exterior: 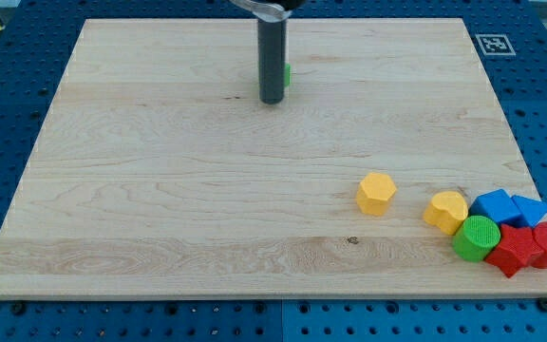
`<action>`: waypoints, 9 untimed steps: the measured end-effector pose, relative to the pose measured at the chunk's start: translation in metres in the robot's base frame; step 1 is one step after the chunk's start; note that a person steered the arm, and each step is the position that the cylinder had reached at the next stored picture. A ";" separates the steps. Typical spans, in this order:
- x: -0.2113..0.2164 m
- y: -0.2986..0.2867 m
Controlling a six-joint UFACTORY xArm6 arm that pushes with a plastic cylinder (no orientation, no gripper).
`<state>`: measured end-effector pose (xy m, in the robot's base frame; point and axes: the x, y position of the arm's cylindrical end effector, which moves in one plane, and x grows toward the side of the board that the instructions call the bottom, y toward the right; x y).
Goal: Move the green star to the top center of the board
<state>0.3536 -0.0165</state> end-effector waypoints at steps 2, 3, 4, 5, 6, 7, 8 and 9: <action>-0.049 -0.008; -0.029 -0.005; -0.023 0.022; -0.027 0.041; -0.050 0.041; -0.078 0.035; -0.085 0.011; -0.087 -0.006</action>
<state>0.2663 -0.0224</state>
